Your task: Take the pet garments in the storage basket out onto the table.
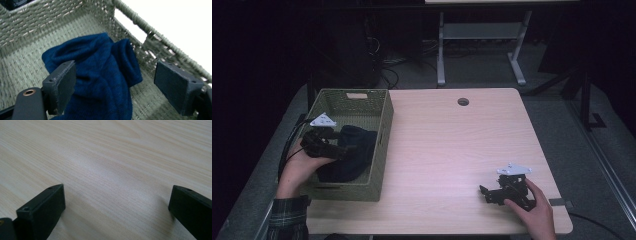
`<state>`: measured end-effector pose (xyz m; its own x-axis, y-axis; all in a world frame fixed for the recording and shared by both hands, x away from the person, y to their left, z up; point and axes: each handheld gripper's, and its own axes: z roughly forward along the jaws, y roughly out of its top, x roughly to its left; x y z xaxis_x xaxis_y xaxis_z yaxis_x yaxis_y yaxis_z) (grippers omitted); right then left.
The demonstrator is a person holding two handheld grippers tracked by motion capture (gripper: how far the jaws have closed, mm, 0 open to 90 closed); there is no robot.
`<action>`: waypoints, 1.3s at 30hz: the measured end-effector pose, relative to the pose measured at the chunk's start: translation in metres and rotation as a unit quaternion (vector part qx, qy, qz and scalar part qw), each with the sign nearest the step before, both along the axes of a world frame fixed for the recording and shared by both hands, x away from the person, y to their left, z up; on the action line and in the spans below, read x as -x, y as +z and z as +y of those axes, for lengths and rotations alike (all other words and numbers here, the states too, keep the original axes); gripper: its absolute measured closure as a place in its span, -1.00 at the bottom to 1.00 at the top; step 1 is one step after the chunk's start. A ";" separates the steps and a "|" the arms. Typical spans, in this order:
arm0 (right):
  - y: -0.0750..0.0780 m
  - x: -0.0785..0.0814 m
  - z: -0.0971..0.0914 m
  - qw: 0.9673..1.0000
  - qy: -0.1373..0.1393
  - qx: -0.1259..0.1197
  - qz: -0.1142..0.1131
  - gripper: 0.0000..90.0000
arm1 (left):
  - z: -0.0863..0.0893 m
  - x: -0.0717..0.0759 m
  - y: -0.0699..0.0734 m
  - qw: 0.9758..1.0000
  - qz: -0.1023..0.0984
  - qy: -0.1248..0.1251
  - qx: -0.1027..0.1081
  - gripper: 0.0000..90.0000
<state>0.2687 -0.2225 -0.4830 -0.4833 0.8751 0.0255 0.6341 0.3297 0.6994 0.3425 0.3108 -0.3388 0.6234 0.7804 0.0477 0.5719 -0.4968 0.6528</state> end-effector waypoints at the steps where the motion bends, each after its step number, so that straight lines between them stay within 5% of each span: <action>1: 0.000 0.000 0.000 1.000 0.000 0.000 0.000 -0.99 | 0.001 -0.001 -0.001 1.000 0.003 0.002 -0.006 -0.61; 11: 0.000 0.000 0.000 1.000 0.000 0.000 0.000 -0.99 | 0.008 -0.009 -0.013 0.999 0.028 0.011 -0.020 -0.59; 19: 0.000 0.000 0.000 1.000 0.000 0.000 0.000 -0.99 | 0.010 -0.014 -0.023 0.997 0.061 -0.002 -0.044 -0.23; 25: 0.000 0.000 0.000 1.000 0.000 0.000 0.000 -0.99 | 0.012 -0.015 -0.026 0.996 0.068 -0.010 -0.049 0.06; 29: 0.000 0.000 0.000 1.000 0.000 0.000 0.000 -0.99 | 0.011 -0.015 -0.027 0.996 0.070 -0.017 -0.054 0.48; 34: 0.000 0.000 0.000 1.000 0.000 0.000 0.000 -0.99 | 0.015 -0.017 -0.024 0.997 0.072 0.019 -0.029 0.75; 39: 0.000 0.000 0.000 1.000 0.000 0.000 0.000 -0.99 | 0.023 -0.014 -0.011 0.998 0.037 0.042 0.015 0.79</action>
<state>0.2687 -0.2226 -0.4830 -0.4833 0.8751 0.0251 0.6340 0.3301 0.6993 0.3563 0.3341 -0.3503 0.5562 0.8308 -0.0212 0.6586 -0.4252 0.6208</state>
